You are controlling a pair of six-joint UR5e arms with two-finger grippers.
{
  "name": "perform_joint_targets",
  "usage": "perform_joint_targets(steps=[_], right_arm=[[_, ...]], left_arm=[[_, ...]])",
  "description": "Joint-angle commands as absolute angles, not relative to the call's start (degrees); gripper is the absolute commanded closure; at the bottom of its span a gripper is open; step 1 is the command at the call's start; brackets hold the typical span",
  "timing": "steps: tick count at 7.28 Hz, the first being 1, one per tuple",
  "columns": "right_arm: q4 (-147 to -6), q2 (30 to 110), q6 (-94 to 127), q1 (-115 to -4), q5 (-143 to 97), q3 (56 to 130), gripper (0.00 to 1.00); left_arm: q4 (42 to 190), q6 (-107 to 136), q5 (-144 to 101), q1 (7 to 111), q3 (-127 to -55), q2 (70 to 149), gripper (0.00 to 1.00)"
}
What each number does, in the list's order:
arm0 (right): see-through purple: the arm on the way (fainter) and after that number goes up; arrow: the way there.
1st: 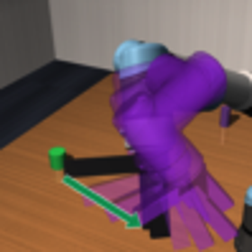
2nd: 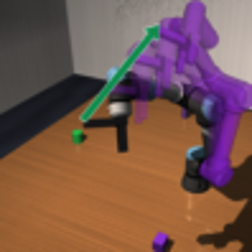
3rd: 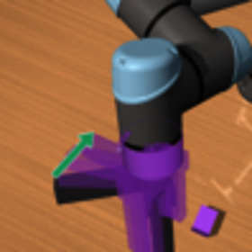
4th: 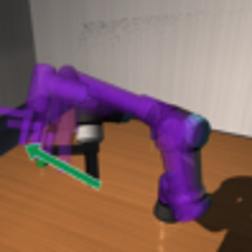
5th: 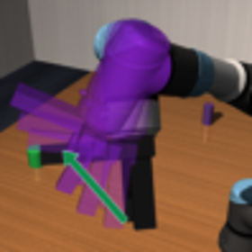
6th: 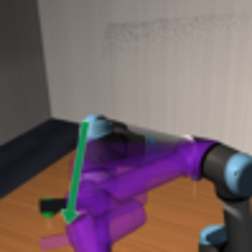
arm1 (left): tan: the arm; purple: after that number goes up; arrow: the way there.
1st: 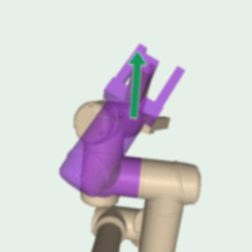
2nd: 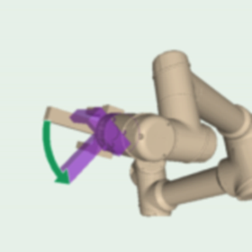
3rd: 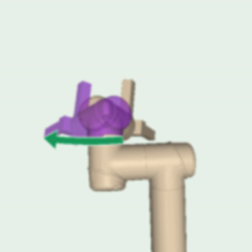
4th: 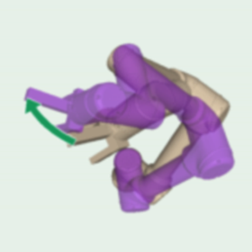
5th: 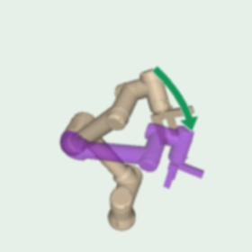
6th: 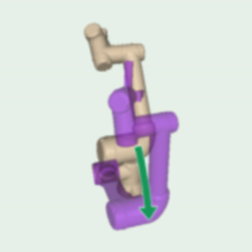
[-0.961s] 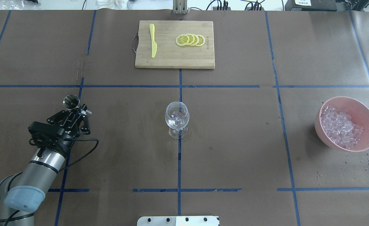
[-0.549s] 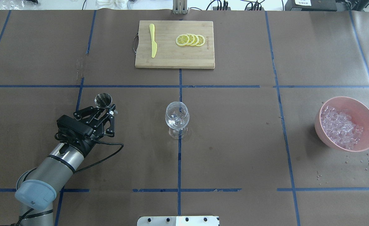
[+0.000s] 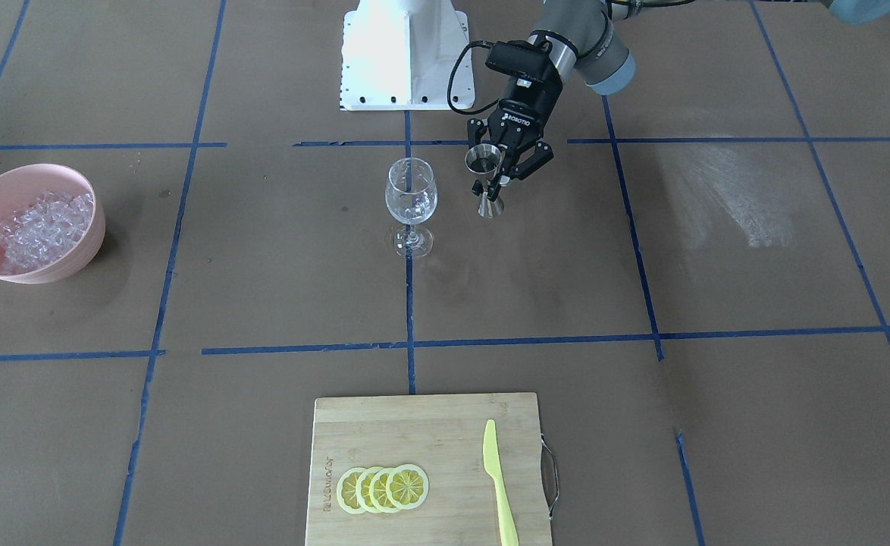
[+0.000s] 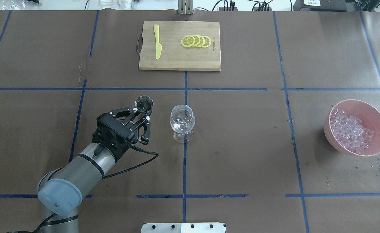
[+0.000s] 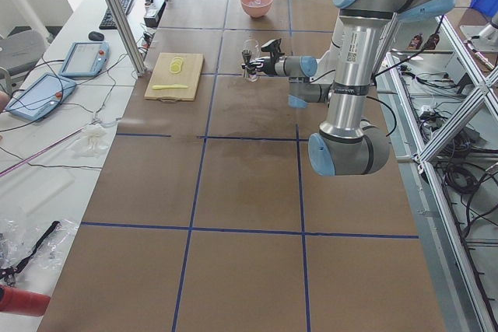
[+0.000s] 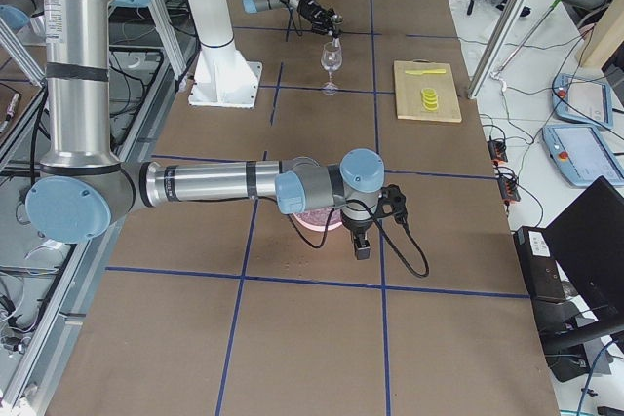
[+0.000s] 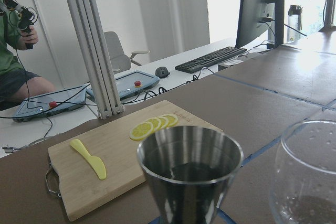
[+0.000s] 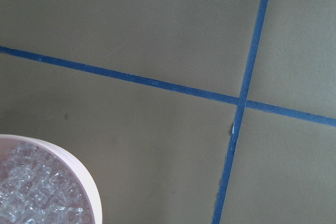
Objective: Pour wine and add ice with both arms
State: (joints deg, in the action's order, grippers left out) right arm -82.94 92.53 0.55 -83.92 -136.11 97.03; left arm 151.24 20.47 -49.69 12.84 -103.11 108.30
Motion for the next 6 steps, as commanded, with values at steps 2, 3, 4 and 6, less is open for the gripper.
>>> perform_joint_targets(steps=[2, 3, 4, 6], right_arm=[[-83.0, 92.5, 0.8, -83.9, -136.1, 97.4, 0.00], [-83.0, 92.5, 0.8, -83.9, -136.1, 97.4, 0.00], [-83.0, 92.5, 0.8, -83.9, -136.1, 97.3, 0.00], [-83.0, 92.5, 0.8, -83.8, -136.1, 97.3, 0.00]], left_arm=[[145.6, 12.1, -49.8, 13.0, -108.0, 108.5, 1.00], [142.3, 11.3, -49.8, 12.8, -109.1, 108.9, 1.00], [135.3, 9.2, -49.7, 12.7, -109.8, 111.4, 1.00], [128.3, 2.4, -49.5, 12.8, -110.0, 115.2, 1.00]])
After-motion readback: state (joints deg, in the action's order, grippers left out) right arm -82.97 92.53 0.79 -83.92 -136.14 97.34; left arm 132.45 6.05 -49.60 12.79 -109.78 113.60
